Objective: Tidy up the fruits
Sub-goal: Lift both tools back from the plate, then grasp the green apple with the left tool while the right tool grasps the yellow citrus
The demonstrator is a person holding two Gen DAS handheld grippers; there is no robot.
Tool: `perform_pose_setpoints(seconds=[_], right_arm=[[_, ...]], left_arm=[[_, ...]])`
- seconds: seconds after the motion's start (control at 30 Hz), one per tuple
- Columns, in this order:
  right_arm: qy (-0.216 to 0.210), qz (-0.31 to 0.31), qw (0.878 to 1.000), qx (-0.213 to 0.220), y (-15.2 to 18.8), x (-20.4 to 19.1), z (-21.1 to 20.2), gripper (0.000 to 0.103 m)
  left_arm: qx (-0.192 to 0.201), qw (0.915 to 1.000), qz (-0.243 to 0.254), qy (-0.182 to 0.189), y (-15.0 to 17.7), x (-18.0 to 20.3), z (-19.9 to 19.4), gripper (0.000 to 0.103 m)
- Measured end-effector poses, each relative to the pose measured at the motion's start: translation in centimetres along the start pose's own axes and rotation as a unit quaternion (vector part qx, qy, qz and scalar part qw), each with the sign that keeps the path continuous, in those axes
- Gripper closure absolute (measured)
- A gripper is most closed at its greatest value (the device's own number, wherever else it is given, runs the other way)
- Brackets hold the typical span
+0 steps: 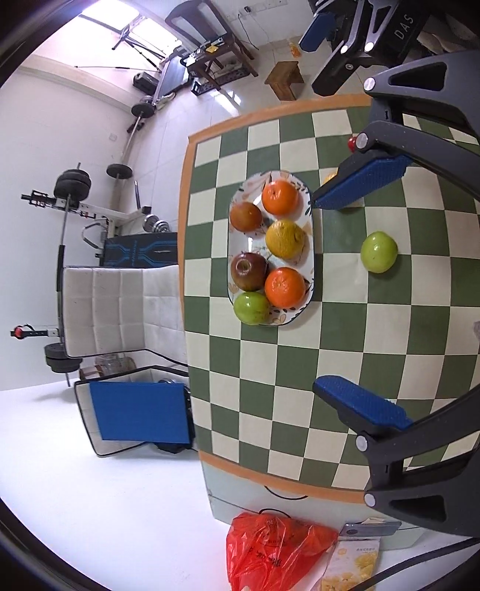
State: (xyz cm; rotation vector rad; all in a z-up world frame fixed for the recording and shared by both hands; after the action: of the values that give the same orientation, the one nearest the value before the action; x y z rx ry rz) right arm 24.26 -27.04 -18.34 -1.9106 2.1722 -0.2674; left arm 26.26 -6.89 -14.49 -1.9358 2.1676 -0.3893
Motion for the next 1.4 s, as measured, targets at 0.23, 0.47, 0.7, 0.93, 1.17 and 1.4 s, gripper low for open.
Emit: perform_pose_setpoints(seconds=[0.23, 0.47, 0.7, 0.93, 1.17, 1.4], right_arm=[[-0.012, -0.001, 1.0, 0.029, 1.3, -0.4, -3.8, 0.008], [-0.03, 0.007, 0.999, 0.026, 1.8, -0.5, -3.9, 0.008], [-0.045, 0.024, 0.998, -0.023, 1.0, 1.0, 2.3, 0.003], [-0.058, 0.039, 0.987, -0.145, 0.9, 2.4, 16.1, 0.003], [-0.112, 0.083, 0.959, -0.247, 2.2, 2.6, 26.4, 0.04], [-0.113, 0.064, 0.958, -0.255, 4.2, 3.2, 25.4, 0.042]], left_arm=[[0.024, 0.9997, -0.001, 0.001, 1.1, 0.4, -2.4, 0.011], [0.019, 0.9998, -0.006, -0.006, 1.3, 0.4, -2.2, 0.011], [-0.054, 0.9981, -0.022, -0.019, 1.2, 0.1, 3.6, 0.0], [-0.2, 0.9767, -0.077, 0.004, 3.3, -0.9, 14.5, 0.0], [-0.293, 0.9476, -0.121, 0.035, 6.1, -0.9, 20.4, 0.0], [-0.338, 0.9171, -0.169, 0.128, 7.2, 0.5, 22.4, 0.0]])
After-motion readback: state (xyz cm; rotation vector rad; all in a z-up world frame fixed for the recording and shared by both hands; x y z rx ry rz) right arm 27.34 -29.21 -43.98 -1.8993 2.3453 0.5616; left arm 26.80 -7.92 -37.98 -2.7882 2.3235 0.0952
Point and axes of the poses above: each gripper's, at about its wrist camera, not at the fingertips, and z roughly the way its jaws point, x to its right, y to its underside, the point moved 2 cm from there along z, roughly the way its jaws point, and after that the axes turned 8 degrees about -x, right-handed, at the moved point
